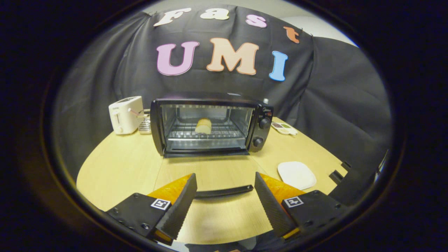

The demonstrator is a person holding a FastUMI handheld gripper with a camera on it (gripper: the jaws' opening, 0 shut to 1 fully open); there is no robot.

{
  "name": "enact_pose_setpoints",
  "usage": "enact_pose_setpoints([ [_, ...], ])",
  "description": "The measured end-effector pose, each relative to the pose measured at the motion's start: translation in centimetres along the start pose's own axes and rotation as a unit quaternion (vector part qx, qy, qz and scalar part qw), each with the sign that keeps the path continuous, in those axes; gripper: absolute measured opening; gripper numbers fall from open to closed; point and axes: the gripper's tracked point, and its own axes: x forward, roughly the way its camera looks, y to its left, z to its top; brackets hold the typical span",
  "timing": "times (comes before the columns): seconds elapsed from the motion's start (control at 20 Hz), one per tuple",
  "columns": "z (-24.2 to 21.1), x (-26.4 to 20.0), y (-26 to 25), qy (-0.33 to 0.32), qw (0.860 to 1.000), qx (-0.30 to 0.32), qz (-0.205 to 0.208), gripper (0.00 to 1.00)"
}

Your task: Open the toaster oven, put the food inside, and close the toaster oven door.

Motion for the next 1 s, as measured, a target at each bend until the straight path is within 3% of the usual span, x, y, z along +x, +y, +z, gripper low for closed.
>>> enact_pose_setpoints([
  [0.25, -4.3, -0.3, -0.2, 0.046, 0.999, -0.010, -0.007, 1.00],
  [1.0, -8.4, 4.7, 3.8, 0.091, 0.992, 0.017, 0.082, 1.00],
])
